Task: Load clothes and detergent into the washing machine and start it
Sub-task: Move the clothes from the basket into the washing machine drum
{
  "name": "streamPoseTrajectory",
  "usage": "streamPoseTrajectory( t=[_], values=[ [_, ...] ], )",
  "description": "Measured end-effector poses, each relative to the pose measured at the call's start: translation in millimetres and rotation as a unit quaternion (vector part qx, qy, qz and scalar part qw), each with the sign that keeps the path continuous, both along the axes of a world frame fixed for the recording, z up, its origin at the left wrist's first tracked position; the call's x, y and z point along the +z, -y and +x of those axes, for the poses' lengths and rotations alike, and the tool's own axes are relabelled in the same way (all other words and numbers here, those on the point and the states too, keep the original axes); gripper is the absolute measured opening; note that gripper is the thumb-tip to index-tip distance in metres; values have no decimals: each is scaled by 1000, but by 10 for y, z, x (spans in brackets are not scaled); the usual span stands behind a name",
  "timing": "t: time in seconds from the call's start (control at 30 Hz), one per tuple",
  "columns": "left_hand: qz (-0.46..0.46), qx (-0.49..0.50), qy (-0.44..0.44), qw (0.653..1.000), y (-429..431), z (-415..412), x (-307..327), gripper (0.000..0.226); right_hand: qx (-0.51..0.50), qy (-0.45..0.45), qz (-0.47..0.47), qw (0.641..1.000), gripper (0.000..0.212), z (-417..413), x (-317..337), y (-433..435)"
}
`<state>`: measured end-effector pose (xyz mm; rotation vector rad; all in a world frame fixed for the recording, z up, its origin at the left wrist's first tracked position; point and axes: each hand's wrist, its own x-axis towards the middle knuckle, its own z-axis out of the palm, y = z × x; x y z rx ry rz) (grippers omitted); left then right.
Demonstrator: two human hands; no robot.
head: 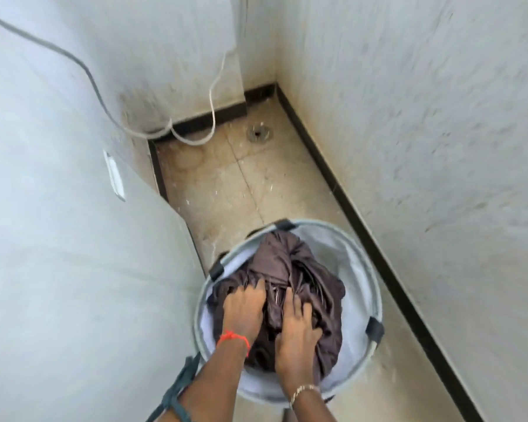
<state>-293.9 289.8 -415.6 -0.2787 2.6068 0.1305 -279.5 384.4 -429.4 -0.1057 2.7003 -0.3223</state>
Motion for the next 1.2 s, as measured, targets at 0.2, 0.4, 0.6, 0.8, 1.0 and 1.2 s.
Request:
streamPoseTrajectory(
  t=[0.2, 0.4, 0.6, 0.8, 1.0, 1.2],
  values=[
    [-9, 10, -72, 997, -16, 153, 1452, 51, -10, -24, -21, 999, 94, 70, 1547, -7],
    [22, 48, -203, 978, 60, 440, 3004, 43, -22, -26, -93, 995, 81, 351, 3011, 18],
    [74, 86, -345, 932, 351, 727, 4246, 34, -7, -160, -160, 974, 81, 604, 4158, 245],
    [79, 100, -479, 869, 863, 1120, 5222, 47, 63, -269, -247, 929, 82, 823, 5217, 599],
    [25, 105, -583, 806, 1429, 1534, 5929, 50, 156, -333, -322, 872, 82, 1052, 5955, 1116],
    [-39, 165, -594, 786, 2077, 1974, 6160, 42, 231, -308, -378, 842, 80, 1300, 6215, 1737]
  ],
)
